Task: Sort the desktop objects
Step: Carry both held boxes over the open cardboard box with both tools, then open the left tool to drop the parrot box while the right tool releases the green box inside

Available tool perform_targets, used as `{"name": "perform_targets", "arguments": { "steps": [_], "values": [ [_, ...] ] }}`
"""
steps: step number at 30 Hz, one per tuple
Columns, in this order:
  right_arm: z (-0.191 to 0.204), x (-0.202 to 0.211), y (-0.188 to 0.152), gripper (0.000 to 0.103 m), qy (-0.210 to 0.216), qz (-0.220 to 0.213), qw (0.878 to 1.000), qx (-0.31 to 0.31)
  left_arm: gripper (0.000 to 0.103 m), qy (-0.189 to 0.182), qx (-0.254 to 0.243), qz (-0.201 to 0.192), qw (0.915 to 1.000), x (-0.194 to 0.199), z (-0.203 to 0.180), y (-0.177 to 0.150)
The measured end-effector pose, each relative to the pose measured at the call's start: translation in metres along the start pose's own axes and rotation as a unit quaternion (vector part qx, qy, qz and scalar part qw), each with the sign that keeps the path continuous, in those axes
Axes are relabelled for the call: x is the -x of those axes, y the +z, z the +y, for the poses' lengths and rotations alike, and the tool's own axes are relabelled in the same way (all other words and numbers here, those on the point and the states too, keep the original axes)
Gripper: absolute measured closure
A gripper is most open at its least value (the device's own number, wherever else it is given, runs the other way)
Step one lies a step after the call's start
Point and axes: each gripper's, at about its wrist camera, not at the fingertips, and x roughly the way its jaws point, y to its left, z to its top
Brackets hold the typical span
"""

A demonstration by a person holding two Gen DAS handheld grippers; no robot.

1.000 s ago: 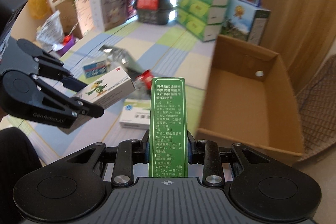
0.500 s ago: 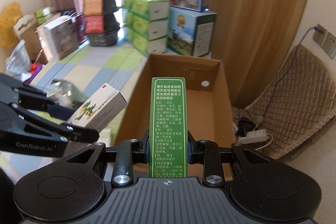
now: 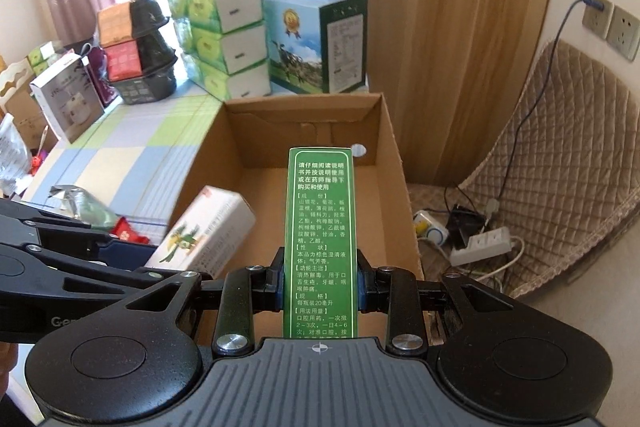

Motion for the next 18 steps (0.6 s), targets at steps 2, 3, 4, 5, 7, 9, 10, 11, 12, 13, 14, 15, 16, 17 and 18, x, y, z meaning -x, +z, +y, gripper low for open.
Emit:
{"name": "perform_targets", "arguments": {
  "steps": [2,3,4,5,7,9,10,11,12,13,14,15,16,17,18],
  "values": [
    [-0.004,-0.005,0.000,0.075,-0.001,0.003,1.000,-0.004,0.071,-0.004,-0.003,0.005,1.0000,-0.009,0.000,0.000],
    [-0.006,-0.007,-0.001,0.075,-0.002,0.004,1.000,-0.005,0.071,-0.006,0.000,0.004,1.0000,-0.012,0.001,0.000],
    [-0.008,-0.010,-0.001,0.075,-0.003,0.005,1.000,-0.006,0.071,-0.008,0.000,0.003,1.0000,-0.013,0.001,-0.001],
    [-0.009,-0.012,-0.002,0.075,-0.003,0.006,1.000,-0.006,0.071,-0.005,-0.003,0.001,1.0000,-0.013,0.002,-0.001],
    [-0.011,-0.014,-0.004,0.075,-0.004,0.007,1.000,-0.007,0.071,0.003,-0.012,-0.007,0.9999,-0.011,0.001,-0.004],
    [-0.012,-0.016,-0.006,0.075,-0.003,0.008,1.000,-0.007,0.071,0.004,-0.010,-0.012,0.9999,-0.008,0.004,-0.006],
    [-0.012,-0.018,-0.006,0.075,-0.001,0.009,1.000,-0.009,0.071,0.004,-0.009,-0.014,0.9999,-0.006,0.006,-0.007],
    [-0.011,-0.018,-0.007,0.075,0.000,0.010,1.000,-0.009,0.071,0.005,-0.008,-0.017,0.9998,-0.003,0.008,-0.008],
    [-0.010,-0.019,-0.008,0.075,0.001,0.010,1.000,-0.009,0.071,0.005,-0.007,-0.020,0.9998,0.000,0.009,-0.008],
    [-0.010,-0.019,-0.008,0.075,0.002,0.011,1.000,-0.009,0.071,0.005,-0.005,-0.023,0.9997,0.003,0.011,-0.009],
    [-0.009,-0.020,-0.009,0.075,0.003,0.011,1.000,-0.009,0.071,0.004,-0.004,-0.025,0.9997,0.006,0.012,-0.010],
    [-0.009,-0.020,-0.009,0.075,0.004,0.011,1.000,-0.010,0.071,0.004,-0.002,-0.027,0.9996,0.009,0.014,-0.011],
    [-0.008,-0.021,-0.009,0.075,0.005,0.011,1.000,-0.010,0.070,0.004,-0.002,-0.028,0.9996,0.011,0.016,-0.012],
    [-0.007,-0.022,-0.009,0.075,0.005,0.012,1.000,-0.009,0.070,0.004,-0.002,-0.030,0.9996,0.013,0.017,-0.013],
    [-0.006,-0.023,-0.009,0.075,0.006,0.012,1.000,-0.009,0.070,0.004,-0.001,-0.031,0.9995,0.015,0.018,-0.014]
  ]
}}
